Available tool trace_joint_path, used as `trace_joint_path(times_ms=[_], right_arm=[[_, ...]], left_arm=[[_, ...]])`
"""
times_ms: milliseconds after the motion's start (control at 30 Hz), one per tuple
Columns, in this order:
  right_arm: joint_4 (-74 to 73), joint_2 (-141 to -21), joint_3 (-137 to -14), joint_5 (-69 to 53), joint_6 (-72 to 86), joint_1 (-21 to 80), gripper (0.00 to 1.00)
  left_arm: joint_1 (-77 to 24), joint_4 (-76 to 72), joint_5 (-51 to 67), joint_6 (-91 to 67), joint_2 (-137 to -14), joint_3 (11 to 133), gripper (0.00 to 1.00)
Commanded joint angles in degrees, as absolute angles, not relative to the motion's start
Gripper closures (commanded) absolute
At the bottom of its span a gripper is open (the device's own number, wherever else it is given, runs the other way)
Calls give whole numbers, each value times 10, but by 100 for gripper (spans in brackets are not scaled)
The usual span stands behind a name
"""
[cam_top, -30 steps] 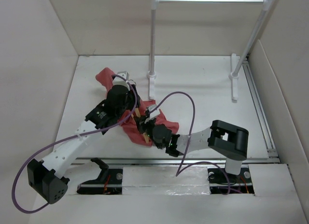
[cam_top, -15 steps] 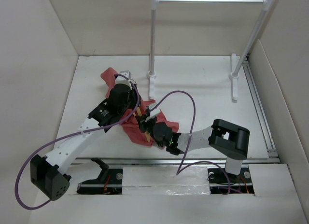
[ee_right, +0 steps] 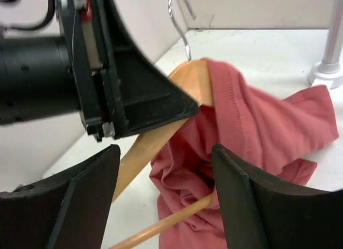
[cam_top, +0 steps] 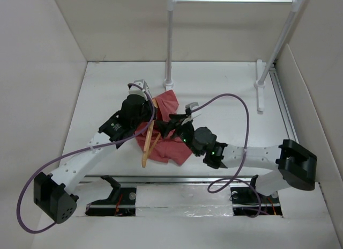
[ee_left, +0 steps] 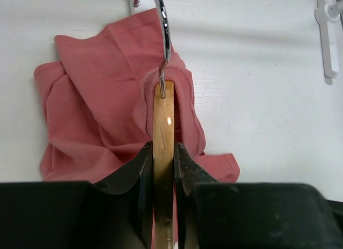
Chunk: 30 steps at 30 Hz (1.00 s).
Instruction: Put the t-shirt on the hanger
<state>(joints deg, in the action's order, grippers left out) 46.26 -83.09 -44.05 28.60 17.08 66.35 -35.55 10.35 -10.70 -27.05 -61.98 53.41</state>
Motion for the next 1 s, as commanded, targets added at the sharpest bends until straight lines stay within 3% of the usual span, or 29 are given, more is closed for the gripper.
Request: trace_joint_path(times_ms=[0, 67, 133, 167, 233, 467, 533, 667, 967], right_arm=[[428, -793, -412, 261, 206, 653, 25], [418, -772, -398, 265, 217, 653, 25], [413, -735, -371, 265, 244, 653, 36], [407, -726, -361, 263, 257, 653, 64], [398, -717, -345, 252, 284, 653, 99], [425, -804, -342, 287, 348, 678, 100], [428, -826, -345, 300, 382, 678, 89], [403, -876, -366, 334, 450, 678, 78], [460, -933, -376, 305, 519, 656, 70]], left_arm=[[-358, 55, -119, -273, -598, 536, 100], [-358, 51, -122, -274, -598, 537, 100], [-358, 47, -127, -276, -602, 538, 100], [-358, 45, -130, -280, -604, 536, 100], [-358, 31, -130, -290, -604, 530, 100], [-358, -108, -155, -360, -593, 431, 100], [-358, -159, -170, -370, -593, 396, 100], [-358, -193, -196, -365, -600, 382, 100], [-358, -223, -233, -363, -582, 386, 100]])
